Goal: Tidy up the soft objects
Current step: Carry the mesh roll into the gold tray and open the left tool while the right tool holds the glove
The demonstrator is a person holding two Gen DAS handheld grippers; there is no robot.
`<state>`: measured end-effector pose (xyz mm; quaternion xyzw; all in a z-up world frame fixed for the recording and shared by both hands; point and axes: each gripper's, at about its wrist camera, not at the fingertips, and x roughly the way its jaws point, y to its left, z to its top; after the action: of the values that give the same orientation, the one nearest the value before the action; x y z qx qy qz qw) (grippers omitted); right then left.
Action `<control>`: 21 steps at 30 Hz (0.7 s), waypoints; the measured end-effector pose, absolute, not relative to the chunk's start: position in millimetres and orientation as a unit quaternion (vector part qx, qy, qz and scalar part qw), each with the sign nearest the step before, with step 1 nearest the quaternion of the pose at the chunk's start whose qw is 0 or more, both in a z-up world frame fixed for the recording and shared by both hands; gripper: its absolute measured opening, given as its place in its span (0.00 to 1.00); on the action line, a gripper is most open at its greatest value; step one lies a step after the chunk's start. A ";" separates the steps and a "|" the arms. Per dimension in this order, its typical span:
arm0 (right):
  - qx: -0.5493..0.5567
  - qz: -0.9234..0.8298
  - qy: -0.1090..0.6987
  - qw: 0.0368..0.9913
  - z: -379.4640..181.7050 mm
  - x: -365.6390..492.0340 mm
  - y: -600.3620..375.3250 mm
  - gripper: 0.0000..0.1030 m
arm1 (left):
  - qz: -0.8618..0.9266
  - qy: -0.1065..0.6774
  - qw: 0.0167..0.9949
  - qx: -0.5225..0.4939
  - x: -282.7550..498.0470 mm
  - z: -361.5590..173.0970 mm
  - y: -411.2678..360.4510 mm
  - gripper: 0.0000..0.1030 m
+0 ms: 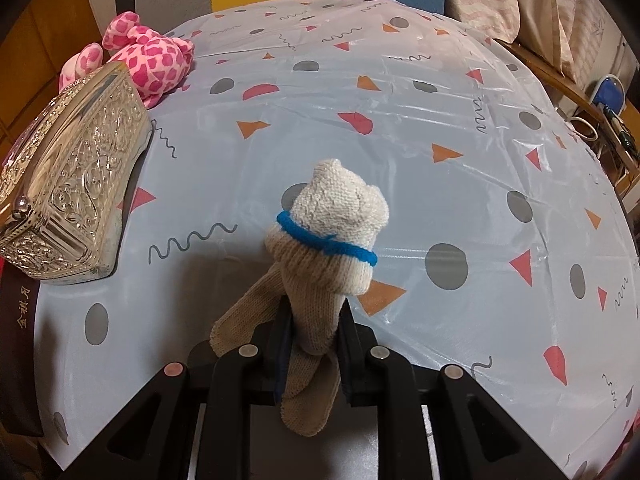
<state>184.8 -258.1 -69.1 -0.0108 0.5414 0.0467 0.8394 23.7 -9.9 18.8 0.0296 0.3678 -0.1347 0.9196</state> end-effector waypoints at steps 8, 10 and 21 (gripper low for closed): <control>-0.029 0.044 0.539 0.841 -68.0 182.0 -254.5 0.18 | -0.120 0.379 0.918 0.004 20.7 15.5 19.6 0.45; -0.033 0.044 0.538 0.841 -67.8 182.0 -254.2 0.18 | -0.121 0.384 0.915 -0.003 17.9 13.0 27.1 0.45; -0.052 0.041 0.537 0.841 -66.3 180.7 -253.1 0.18 | -0.070 0.395 0.913 -0.073 7.5 9.4 102.3 0.45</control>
<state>180.7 -253.1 -66.3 -0.0521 0.5374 0.0408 0.8407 7.5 102.3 9.4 -0.0731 0.3953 -0.0701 0.9129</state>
